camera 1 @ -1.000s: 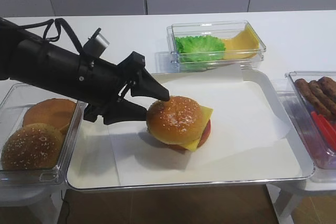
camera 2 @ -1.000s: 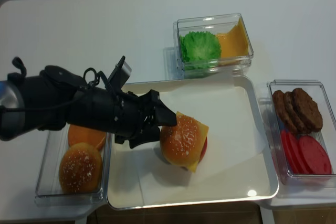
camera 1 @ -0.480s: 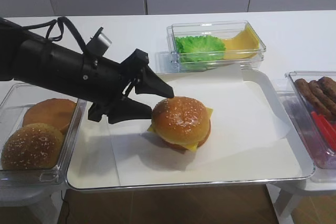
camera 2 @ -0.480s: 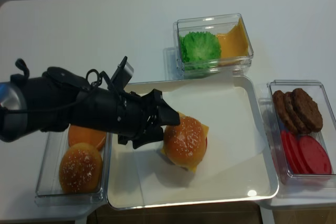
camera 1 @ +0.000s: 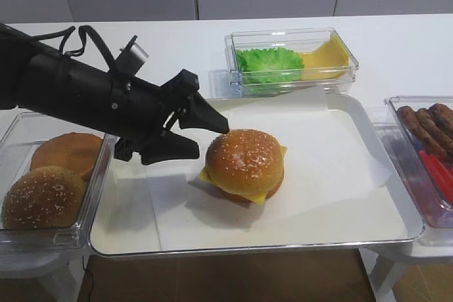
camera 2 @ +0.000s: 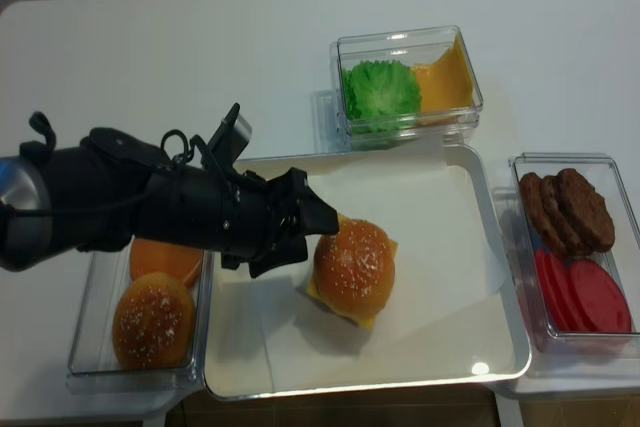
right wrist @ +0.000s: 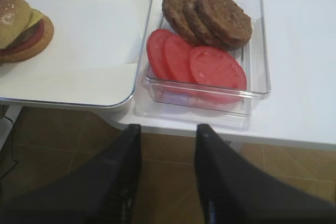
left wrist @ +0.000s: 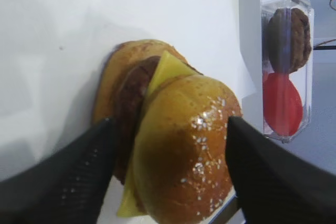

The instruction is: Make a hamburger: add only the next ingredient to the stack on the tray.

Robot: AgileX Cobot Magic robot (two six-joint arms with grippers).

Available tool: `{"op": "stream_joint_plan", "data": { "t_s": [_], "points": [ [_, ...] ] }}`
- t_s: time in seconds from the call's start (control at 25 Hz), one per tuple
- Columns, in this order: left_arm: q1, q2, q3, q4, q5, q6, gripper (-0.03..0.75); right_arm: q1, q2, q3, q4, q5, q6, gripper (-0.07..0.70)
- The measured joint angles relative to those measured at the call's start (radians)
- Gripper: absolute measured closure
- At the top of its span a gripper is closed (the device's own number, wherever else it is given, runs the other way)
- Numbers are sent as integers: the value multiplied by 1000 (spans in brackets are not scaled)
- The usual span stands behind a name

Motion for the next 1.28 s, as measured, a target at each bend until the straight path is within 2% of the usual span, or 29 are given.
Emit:
{"op": "stream_joint_plan", "data": {
  "t_s": [0.2, 0.36, 0.48, 0.64, 0.92, 1.08, 1.28],
  "points": [
    [11, -10, -2, 13, -26, 17, 227, 0, 0, 0, 0, 0, 0, 371],
    [47, -71, -13, 65, -28, 19, 229, 0, 0, 0, 0, 0, 0, 371],
    [75, -132, -24, 178, -28, -28, 229, 0, 0, 0, 0, 0, 0, 371],
    [121, -225, -27, 394, -10, -166, 230, 0, 0, 0, 0, 0, 0, 371],
    [229, -406, -27, 737, 120, -357, 230, 0, 0, 0, 0, 0, 0, 371],
    [248, -498, -27, 969, 207, -488, 234, 0, 0, 0, 0, 0, 0, 371],
    [252, -623, -27, 1178, 326, -617, 237, 0, 0, 0, 0, 0, 0, 371]
  ]
}}
